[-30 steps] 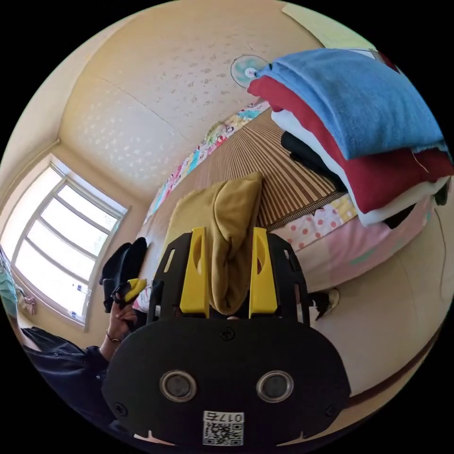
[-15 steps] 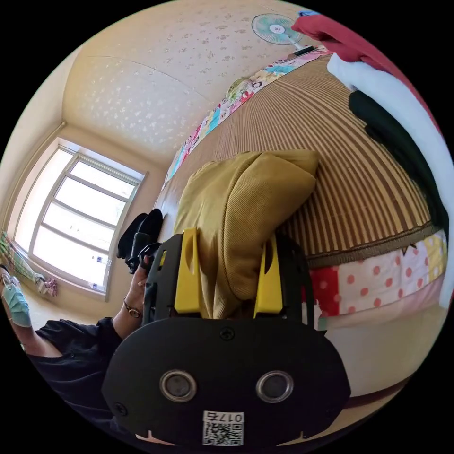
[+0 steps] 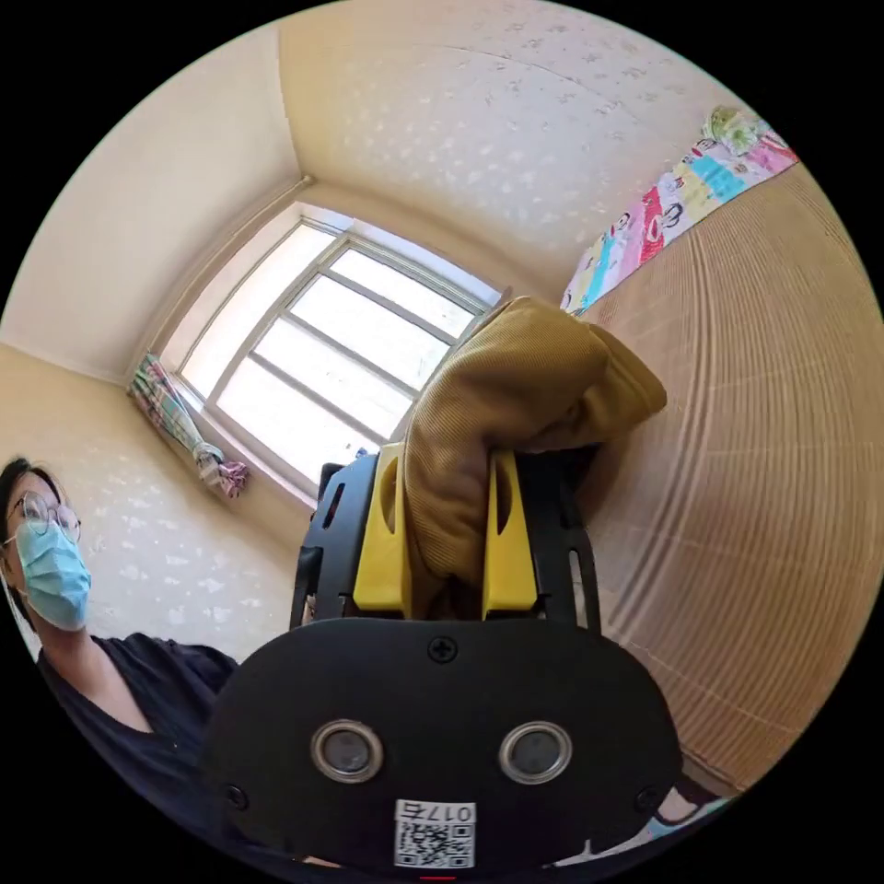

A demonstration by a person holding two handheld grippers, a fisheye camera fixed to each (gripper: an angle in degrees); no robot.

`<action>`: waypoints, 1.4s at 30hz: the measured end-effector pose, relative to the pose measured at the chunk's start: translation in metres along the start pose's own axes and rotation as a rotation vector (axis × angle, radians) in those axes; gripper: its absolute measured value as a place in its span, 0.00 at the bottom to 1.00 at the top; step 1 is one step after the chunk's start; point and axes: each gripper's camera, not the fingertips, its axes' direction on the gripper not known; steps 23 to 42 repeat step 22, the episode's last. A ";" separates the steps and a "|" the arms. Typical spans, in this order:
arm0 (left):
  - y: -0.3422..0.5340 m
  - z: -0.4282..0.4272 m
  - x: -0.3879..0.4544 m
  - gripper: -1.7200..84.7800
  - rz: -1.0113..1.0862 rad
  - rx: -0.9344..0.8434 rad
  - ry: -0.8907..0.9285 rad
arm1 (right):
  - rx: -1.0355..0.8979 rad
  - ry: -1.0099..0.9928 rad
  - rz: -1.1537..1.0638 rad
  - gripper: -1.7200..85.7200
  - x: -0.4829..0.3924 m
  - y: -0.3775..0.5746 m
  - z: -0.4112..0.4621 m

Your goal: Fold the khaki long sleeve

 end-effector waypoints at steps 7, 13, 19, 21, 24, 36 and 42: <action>0.040 -0.110 -0.037 0.13 -0.080 0.338 -0.232 | -0.194 0.359 0.010 0.14 0.025 0.033 0.084; 0.116 -0.023 -0.022 0.13 -0.033 0.162 -0.218 | -0.202 0.485 -0.117 0.10 0.031 0.088 -0.001; 0.206 0.043 0.027 0.11 0.079 0.249 -0.062 | -0.037 0.918 -0.348 0.04 -0.031 0.139 -0.156; 0.230 0.091 0.040 0.08 0.167 0.145 -0.018 | 0.059 1.056 -0.364 0.04 -0.052 0.154 -0.203; 0.235 0.103 0.041 0.07 0.175 0.109 -0.011 | 0.127 1.149 -0.378 0.03 -0.065 0.165 -0.230; 0.235 0.103 0.041 0.07 0.175 0.109 -0.011 | 0.127 1.149 -0.378 0.03 -0.065 0.165 -0.230; 0.235 0.103 0.041 0.07 0.175 0.109 -0.011 | 0.127 1.149 -0.378 0.03 -0.065 0.165 -0.230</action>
